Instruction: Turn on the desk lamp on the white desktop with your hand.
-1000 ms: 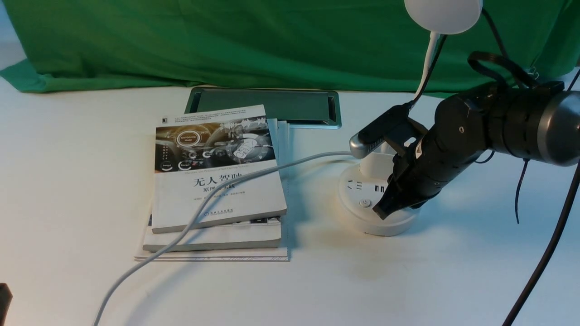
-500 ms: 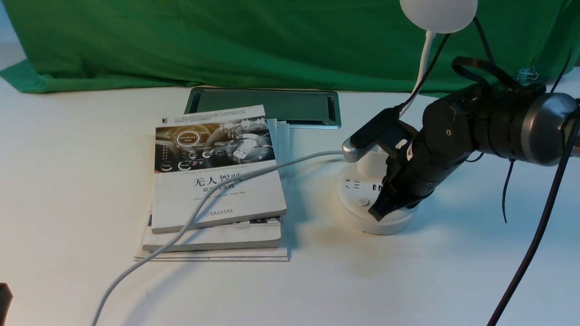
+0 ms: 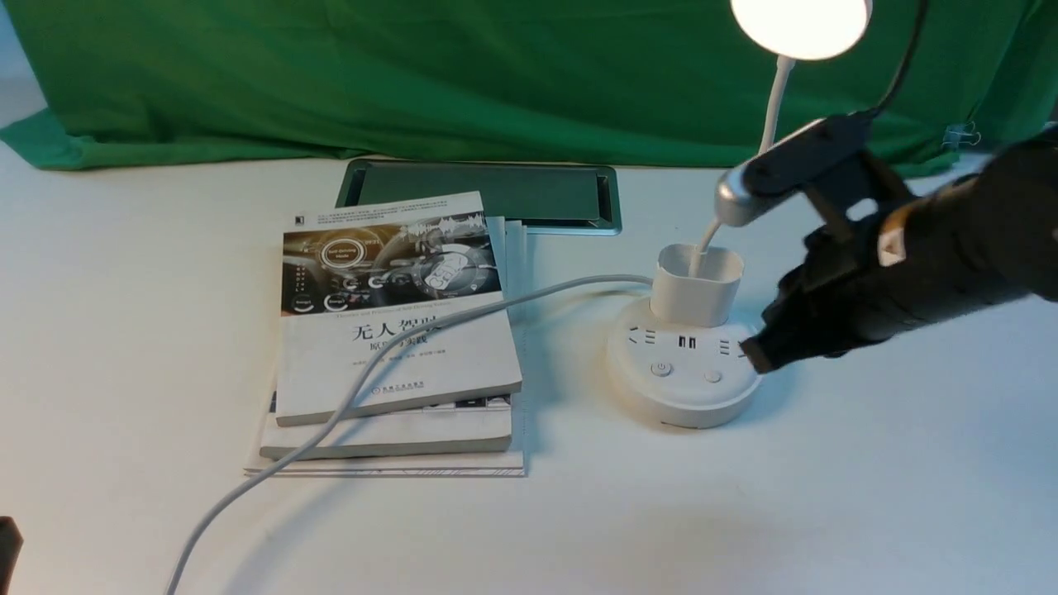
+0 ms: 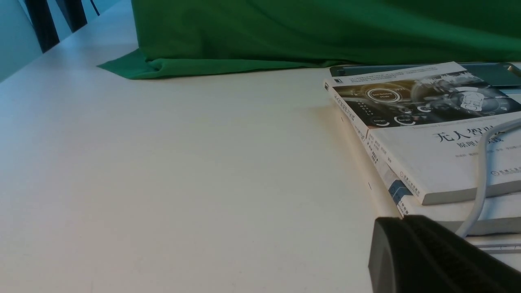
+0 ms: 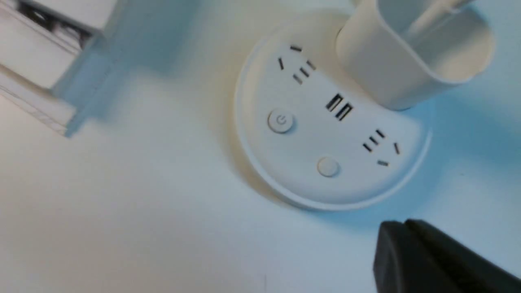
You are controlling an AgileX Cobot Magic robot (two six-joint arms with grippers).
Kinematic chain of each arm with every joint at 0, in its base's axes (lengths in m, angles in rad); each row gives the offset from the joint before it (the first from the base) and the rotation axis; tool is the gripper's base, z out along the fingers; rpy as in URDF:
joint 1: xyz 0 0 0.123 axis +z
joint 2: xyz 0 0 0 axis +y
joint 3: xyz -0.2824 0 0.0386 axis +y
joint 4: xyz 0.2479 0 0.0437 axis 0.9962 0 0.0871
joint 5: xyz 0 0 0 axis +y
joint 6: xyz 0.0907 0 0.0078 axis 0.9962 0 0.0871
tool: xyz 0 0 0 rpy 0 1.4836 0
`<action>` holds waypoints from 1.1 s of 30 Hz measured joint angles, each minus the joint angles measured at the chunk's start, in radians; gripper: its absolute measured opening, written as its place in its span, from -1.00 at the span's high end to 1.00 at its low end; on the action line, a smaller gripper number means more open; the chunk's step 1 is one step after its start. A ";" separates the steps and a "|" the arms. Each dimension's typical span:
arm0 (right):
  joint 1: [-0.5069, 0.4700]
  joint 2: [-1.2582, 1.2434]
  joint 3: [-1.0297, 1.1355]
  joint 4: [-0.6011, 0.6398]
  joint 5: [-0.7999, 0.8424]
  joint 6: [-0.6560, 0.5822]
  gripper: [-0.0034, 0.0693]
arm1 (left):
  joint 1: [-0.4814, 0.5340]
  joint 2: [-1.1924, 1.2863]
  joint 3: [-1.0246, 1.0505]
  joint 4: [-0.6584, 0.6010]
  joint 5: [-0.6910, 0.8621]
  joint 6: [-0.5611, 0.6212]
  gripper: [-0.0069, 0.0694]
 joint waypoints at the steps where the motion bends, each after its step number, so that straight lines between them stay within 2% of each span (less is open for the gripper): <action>1: 0.000 -0.127 0.077 0.000 -0.037 0.024 0.80 | 0.000 0.000 0.000 0.000 0.000 0.000 0.76; 8: 0.000 -0.570 0.348 -0.001 -0.203 0.069 0.78 | 0.000 0.000 0.000 0.000 0.000 0.000 0.76; 14: 0.000 -0.818 0.450 -0.001 -0.209 0.138 0.72 | 0.000 0.000 0.000 0.000 0.000 0.000 0.76; 16: 0.000 -0.889 0.473 -0.002 -0.212 0.128 0.70 | 0.000 0.000 0.000 0.000 0.000 0.000 0.76; 25: 0.000 -1.068 0.562 -0.003 -0.222 0.077 0.63 | 0.000 0.000 0.000 0.000 0.000 0.000 0.76; 29: -0.005 -1.150 0.716 -0.004 -0.354 0.059 0.60 | 0.000 0.000 0.000 0.000 0.000 0.000 0.76; 32: -0.053 -1.230 0.828 -0.002 -0.416 0.095 0.56 | 0.000 0.000 0.000 0.000 0.000 0.000 0.76; 33: -0.104 -1.275 0.889 -0.002 -0.422 0.126 0.55 | 0.000 0.000 0.000 0.000 0.000 0.000 0.76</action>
